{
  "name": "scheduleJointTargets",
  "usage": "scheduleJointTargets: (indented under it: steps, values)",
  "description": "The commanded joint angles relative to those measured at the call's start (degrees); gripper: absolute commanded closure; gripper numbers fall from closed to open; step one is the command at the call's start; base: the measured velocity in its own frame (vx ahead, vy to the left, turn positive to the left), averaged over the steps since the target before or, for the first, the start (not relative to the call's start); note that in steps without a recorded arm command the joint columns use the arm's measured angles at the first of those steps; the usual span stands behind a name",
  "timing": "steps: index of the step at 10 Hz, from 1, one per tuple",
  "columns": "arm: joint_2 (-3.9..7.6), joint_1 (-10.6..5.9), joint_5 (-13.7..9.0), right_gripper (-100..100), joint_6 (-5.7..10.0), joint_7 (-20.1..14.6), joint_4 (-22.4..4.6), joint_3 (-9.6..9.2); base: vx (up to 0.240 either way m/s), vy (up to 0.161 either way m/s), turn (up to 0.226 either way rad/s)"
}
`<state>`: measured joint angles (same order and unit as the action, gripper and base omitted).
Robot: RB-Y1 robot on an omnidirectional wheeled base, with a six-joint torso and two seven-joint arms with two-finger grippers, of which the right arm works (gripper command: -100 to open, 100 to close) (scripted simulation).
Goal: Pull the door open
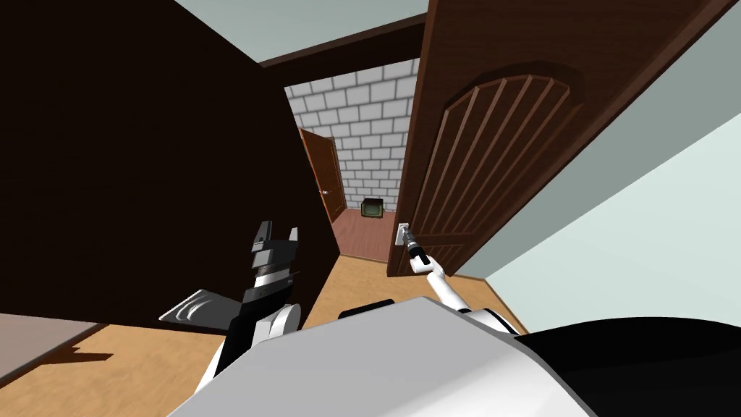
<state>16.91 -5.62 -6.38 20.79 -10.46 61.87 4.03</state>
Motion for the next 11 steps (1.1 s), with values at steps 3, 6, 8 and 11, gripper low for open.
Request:
scheduleJointTargets:
  steps: [3,6,8,11]
  values:
    - [1.08,0.7,0.06,100,0.4,-1.41,0.53,-1.73,-0.18,-0.069,0.104]
    - [2.64,1.47,0.09,100,1.01,-3.19,1.38,-3.79,-0.23,-0.095,0.128]
    - [3.48,1.89,0.11,100,1.34,-4.16,1.84,-4.92,-0.209,-0.068,0.097]
    - [3.89,2.04,0.15,100,1.57,-4.7,1.88,-5.71,-0.164,-0.075,0.075]
